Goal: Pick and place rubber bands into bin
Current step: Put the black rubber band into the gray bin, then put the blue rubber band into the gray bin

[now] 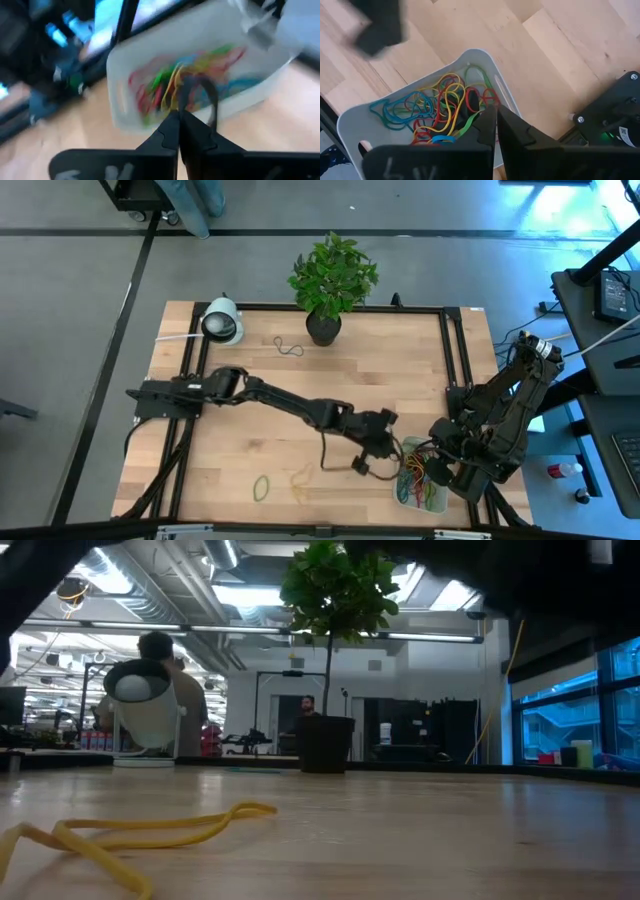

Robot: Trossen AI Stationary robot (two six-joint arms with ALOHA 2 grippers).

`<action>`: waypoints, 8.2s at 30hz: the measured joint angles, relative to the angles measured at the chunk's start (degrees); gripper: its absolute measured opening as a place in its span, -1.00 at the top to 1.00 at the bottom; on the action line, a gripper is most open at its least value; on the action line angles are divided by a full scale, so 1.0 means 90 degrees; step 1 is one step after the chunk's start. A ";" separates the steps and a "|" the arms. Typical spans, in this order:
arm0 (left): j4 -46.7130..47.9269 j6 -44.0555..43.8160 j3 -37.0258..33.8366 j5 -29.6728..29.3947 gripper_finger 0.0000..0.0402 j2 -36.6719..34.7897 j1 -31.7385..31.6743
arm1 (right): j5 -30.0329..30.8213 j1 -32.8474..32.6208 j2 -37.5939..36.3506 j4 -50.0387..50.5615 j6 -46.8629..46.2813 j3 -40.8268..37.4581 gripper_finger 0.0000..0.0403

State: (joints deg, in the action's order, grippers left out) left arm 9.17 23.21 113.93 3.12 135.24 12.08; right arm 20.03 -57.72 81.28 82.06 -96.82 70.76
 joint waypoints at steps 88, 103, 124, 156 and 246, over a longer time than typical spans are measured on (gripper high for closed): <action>-0.1388 -0.3903 -0.8875 -0.1244 0.99 -0.7253 0.0422 | 0.0924 0.4016 0.0737 -0.5574 0.5367 -0.0299 0.98; -0.0826 -0.4002 -1.0992 -0.1363 0.99 -1.1163 0.0451 | 0.0654 0.5984 0.3804 -0.9400 0.6448 0.0236 0.87; 0.0711 -0.3942 -1.1166 -0.0865 0.99 -1.2321 0.0451 | 0.1456 0.6939 0.5731 -1.2119 0.7293 0.0272 0.02; 0.1283 -0.4004 -1.1166 -0.1934 0.99 -1.2811 0.0448 | 0.1230 0.6825 0.6358 -1.0932 0.8033 0.1644 0.98; 0.0529 -0.3778 -1.1166 -0.2398 0.99 -1.2833 0.0448 | -0.1561 0.5957 0.6113 0.0092 0.8478 0.6533 1.00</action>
State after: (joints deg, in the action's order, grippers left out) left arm 13.93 -10.79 13.43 -18.46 19.75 16.12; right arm 5.99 -4.11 136.29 82.89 -20.51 129.56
